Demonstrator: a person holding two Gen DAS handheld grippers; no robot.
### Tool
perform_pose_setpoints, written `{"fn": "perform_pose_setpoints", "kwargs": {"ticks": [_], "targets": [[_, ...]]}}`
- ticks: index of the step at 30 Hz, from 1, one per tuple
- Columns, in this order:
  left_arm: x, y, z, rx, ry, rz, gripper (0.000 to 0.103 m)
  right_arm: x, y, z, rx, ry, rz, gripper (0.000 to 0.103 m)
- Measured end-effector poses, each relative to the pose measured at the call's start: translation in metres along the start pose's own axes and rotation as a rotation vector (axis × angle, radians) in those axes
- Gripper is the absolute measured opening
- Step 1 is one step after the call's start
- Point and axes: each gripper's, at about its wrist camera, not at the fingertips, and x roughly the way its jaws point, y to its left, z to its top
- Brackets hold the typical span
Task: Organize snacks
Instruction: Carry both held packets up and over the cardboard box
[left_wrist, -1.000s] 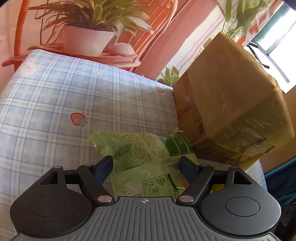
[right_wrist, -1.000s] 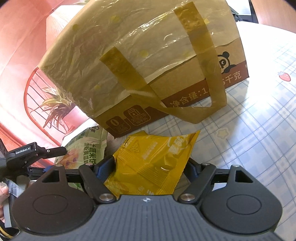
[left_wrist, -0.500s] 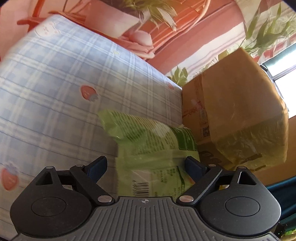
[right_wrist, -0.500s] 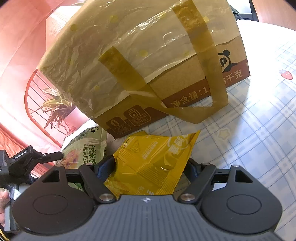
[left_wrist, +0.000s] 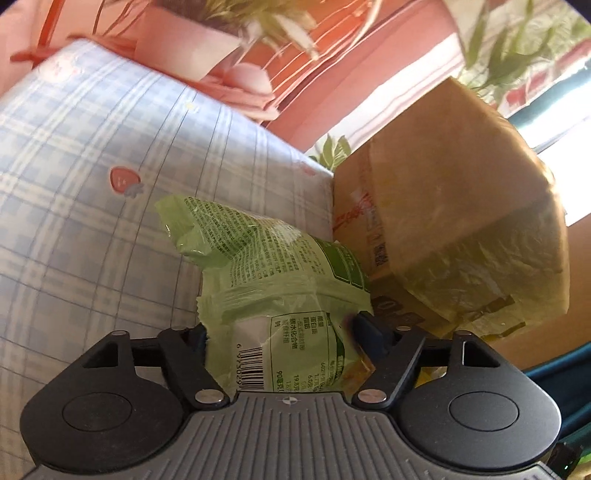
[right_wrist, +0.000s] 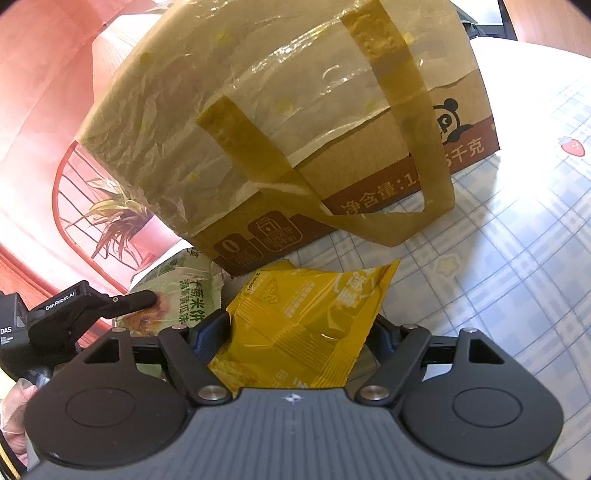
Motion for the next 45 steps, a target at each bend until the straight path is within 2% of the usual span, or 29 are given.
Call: {"fn": "perform_pose_setpoints", "kwargs": {"ticks": [8,15,25,31,38,45], "targets": [[-0.048,-0.033,-0.005,0.212,-0.101,0.078,0.075,-0.015,0.008,0.001,-0.009,-0.026,0.022,0.077],[-0.086,-0.055,-0.005,0.283,-0.168,0.126,0.075,-0.041,0.027,0.013,-0.054,-0.098,0.062,0.077],[-0.13,-0.081,-0.006,0.345,-0.256,0.127,0.074,-0.074,0.048,0.036,-0.131,-0.182,0.091,0.077],[-0.162,-0.124,0.004,0.429,-0.337,0.095,0.073,-0.103,0.064,0.061,-0.219,-0.246,0.124,0.077],[-0.169,-0.193,0.021,0.543,-0.397,0.045,0.073,-0.131,0.083,0.114,-0.311,-0.329,0.132,0.077],[-0.128,-0.26,0.047,0.621,-0.413,0.043,0.073,-0.126,0.085,0.178,-0.365,-0.415,0.049,0.077]]}}
